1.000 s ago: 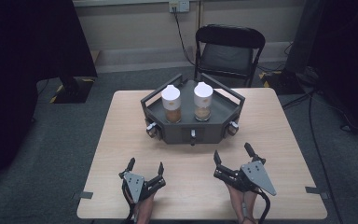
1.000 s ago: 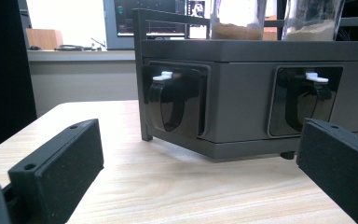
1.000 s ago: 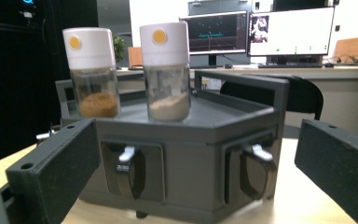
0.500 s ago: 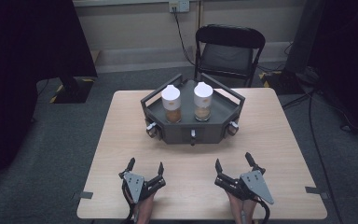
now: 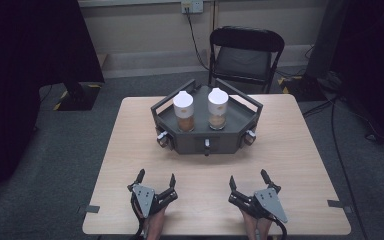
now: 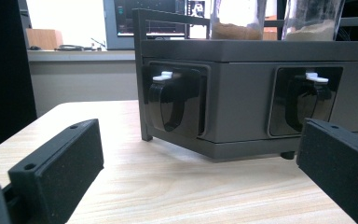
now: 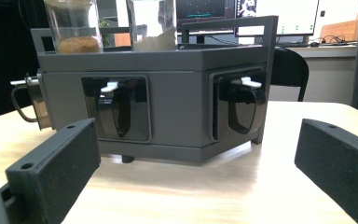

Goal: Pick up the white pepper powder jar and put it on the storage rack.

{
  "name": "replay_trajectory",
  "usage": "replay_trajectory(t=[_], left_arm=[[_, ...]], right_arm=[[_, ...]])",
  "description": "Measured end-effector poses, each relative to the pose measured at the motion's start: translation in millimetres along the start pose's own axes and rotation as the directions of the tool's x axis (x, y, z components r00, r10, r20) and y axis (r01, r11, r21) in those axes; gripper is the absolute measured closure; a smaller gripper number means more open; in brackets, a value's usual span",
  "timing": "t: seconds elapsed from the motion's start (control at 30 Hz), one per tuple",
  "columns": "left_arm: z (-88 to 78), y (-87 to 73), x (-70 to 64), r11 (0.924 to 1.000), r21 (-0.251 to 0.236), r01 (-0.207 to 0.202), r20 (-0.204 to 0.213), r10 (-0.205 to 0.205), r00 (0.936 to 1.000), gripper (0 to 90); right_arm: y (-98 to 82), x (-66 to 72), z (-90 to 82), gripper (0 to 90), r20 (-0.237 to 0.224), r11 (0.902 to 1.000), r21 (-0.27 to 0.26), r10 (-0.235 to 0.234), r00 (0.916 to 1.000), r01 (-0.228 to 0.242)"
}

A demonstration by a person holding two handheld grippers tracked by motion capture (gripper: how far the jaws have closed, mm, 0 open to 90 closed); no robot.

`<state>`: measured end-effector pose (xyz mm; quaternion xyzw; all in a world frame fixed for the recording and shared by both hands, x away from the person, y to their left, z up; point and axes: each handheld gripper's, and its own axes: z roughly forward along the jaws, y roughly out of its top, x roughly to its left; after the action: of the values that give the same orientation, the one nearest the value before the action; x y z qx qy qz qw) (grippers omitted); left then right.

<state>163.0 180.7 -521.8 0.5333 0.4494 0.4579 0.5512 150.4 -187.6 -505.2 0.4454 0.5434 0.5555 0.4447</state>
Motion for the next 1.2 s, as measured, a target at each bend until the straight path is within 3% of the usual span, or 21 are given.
replay_trajectory(t=[0.47,0.63,0.83,1.2], left_arm=[[0.0,0.0,0.0,1.0,0.0,0.0,0.0,0.0,1.0,0.0],[0.0,0.0,0.0,1.0,0.0,0.0,0.0,0.0,1.0,0.0],[-0.1,0.0,0.0,1.0,0.0,0.0,0.0,0.0,1.0,0.0],[-0.1,-0.1,0.0,1.0,0.0,0.0,-0.001,0.0,1.0,0.0]], right_arm=[[-10.9,-0.5,0.3,0.0,0.01,0.9999,-0.009,0.015,0.9998,-0.014],[-11.1,1.3,0.6,0.0,0.004,0.9999,-0.005,-0.01,0.9999,0.01],[-12.1,1.5,0.3,0.0,0.018,0.9999,-0.011,0.009,0.9998,-0.008],[-13.6,4.0,-0.5,0.0,0.014,0.9995,-0.017,-0.027,0.9995,0.027]])
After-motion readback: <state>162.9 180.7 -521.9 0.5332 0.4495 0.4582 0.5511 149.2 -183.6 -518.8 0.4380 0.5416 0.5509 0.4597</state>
